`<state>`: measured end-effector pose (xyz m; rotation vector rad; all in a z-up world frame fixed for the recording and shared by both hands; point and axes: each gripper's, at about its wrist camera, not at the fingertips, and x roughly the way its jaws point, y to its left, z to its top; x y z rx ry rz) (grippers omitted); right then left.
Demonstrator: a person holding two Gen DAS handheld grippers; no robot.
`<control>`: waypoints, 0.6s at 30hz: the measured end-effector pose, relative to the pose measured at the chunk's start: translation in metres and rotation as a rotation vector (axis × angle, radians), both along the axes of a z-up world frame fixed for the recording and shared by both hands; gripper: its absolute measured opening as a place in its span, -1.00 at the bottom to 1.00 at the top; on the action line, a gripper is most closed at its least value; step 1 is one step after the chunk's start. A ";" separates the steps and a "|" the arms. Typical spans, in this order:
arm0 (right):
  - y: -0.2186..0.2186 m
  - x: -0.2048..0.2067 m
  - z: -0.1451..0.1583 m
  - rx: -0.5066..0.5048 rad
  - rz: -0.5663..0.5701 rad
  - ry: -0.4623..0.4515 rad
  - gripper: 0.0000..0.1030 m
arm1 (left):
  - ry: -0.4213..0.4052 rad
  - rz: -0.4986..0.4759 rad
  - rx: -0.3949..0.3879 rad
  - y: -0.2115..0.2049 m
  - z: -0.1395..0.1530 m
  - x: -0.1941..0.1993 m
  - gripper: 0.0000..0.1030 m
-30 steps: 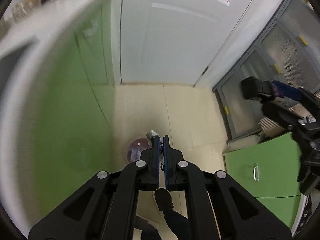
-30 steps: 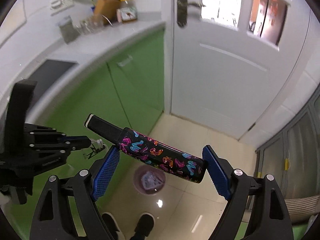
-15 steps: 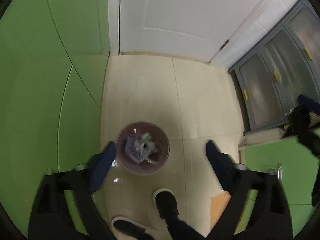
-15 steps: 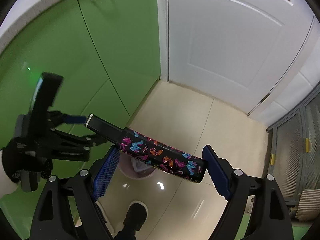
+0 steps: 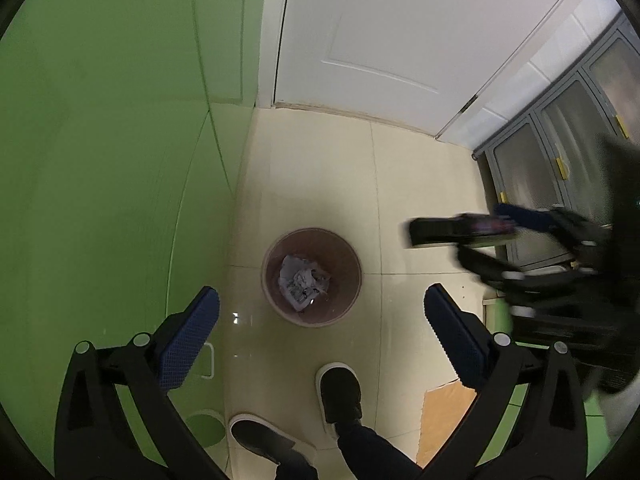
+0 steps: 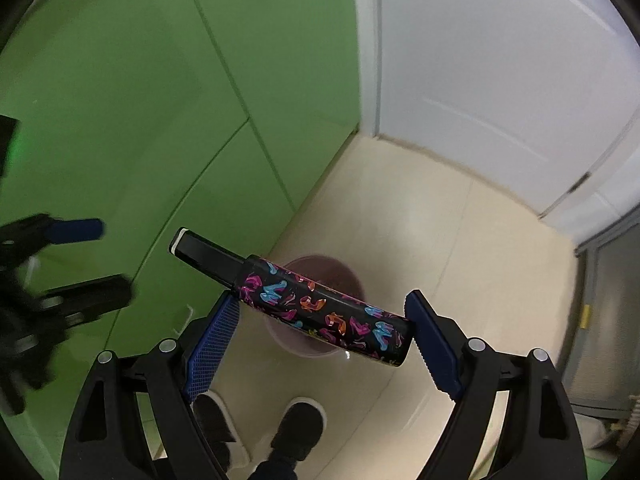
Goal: Collect trash
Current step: 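Release the patterned tube into the bin with the right tool and return to the mat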
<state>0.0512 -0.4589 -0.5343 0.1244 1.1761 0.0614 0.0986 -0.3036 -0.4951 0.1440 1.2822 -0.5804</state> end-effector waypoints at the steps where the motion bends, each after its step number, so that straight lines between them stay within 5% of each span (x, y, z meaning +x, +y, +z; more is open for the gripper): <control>1: 0.004 0.004 -0.010 0.007 0.003 0.009 0.58 | 0.004 0.007 -0.002 0.003 -0.005 -0.002 0.95; 6: 0.017 0.026 -0.071 0.035 0.016 0.060 0.59 | 0.011 0.035 -0.002 0.016 -0.016 -0.009 0.95; 9: 0.015 0.030 -0.081 0.035 -0.006 0.075 0.80 | 0.013 0.045 -0.009 0.017 -0.014 -0.010 0.95; 14: 0.012 0.023 -0.053 0.030 -0.039 0.093 0.88 | 0.017 0.045 -0.038 0.014 0.014 -0.014 0.95; 18: 0.007 0.008 0.012 0.048 -0.088 0.079 0.88 | 0.009 0.025 -0.083 0.007 0.066 -0.023 0.95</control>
